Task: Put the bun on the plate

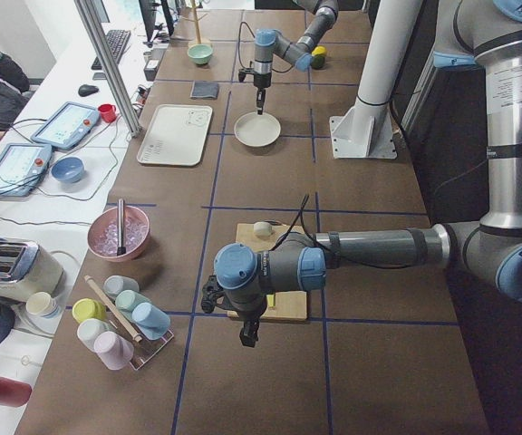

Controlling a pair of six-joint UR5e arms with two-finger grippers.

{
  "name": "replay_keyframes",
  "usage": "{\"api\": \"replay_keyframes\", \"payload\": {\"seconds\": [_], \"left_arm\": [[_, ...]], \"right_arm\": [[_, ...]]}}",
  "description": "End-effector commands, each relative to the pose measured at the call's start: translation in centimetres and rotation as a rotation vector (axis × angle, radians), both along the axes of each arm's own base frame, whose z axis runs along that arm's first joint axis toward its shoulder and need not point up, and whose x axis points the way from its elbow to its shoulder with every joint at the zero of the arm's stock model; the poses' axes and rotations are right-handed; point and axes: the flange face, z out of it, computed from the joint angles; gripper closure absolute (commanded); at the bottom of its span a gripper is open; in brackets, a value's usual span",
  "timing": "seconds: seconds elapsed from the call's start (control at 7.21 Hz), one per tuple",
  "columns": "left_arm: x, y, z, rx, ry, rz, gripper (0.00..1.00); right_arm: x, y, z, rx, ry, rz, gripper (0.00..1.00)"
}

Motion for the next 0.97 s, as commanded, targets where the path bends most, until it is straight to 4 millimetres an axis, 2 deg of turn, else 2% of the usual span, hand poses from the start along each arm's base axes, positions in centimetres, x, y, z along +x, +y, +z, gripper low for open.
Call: {"api": "replay_keyframes", "payload": {"seconds": [0.0,0.14,0.42,0.69,0.83], "left_arm": [[0.0,0.0,0.1,-0.001,0.002,0.0,0.0],[0.0,0.0,0.2,-0.004,0.002,0.0,0.0],[0.0,0.0,0.2,-0.003,0.002,0.0,0.0],[0.0,0.0,-0.1,0.003,0.0,0.0,0.0],[0.0,-0.4,-0.4,0.01,-0.001,-0.001,0.0]], "right_arm": [[-0.7,0.3,0.8,0.008,0.022,0.001,0.22],[-0.7,0.1,0.6,0.018,0.023,0.014,0.01],[4.0,-4.6,1.1,0.003,0.022,0.037,0.0],[11.0,-9.5,1.4,0.031,0.104,0.0,0.0],[14.2,-10.3,2.2,0.063,0.172,-0.028,0.0]]}}
